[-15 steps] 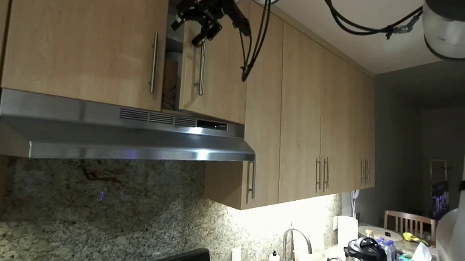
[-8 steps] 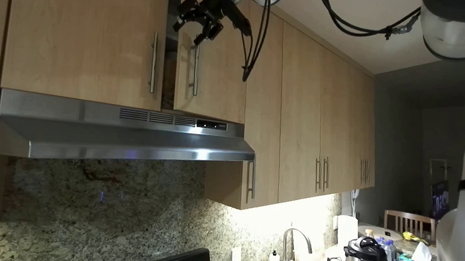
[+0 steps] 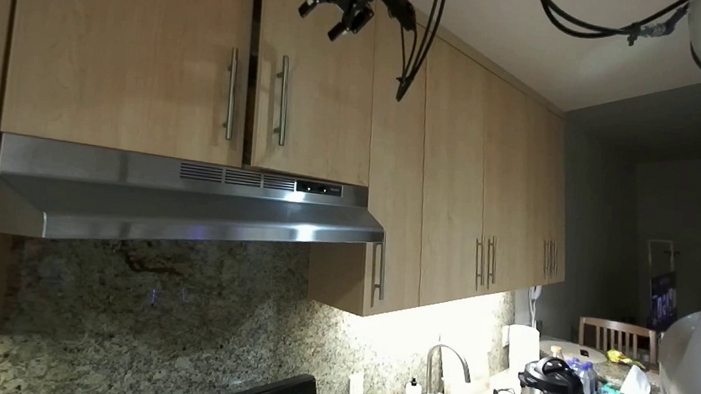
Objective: Open and close the right cabinet door on top of the stove
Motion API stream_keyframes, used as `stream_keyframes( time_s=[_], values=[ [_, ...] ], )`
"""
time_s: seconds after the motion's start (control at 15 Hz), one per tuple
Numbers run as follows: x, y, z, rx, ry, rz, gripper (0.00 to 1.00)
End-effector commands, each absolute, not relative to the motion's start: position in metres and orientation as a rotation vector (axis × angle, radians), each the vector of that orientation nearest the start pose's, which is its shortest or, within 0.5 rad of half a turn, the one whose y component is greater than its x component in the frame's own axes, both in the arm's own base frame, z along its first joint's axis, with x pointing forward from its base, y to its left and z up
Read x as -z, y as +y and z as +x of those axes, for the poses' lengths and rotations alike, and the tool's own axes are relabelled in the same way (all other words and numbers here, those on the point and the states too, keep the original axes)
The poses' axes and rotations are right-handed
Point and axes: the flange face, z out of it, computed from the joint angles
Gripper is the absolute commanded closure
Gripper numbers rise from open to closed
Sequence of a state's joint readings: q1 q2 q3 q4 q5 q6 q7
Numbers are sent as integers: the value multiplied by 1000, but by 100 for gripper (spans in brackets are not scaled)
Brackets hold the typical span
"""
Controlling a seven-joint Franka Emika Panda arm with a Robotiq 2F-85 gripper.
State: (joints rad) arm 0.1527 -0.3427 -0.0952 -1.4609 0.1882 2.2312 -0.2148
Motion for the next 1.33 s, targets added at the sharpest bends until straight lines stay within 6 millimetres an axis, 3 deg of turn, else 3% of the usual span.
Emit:
stream_keyframes(
  time_s=[0.0, 0.2, 0.53, 0.93, 1.27],
  values=[
    [-920, -29, 393, 1508, -202, -2658, 0],
    [-888, -73, 381, 1258, -136, -2834, 0],
    [-823, -122, 364, 850, 50, -3081, 0],
    [-739, -159, 360, 428, 239, -3215, 0],
    [-675, -169, 360, 155, 252, -3166, 0]
  ],
)
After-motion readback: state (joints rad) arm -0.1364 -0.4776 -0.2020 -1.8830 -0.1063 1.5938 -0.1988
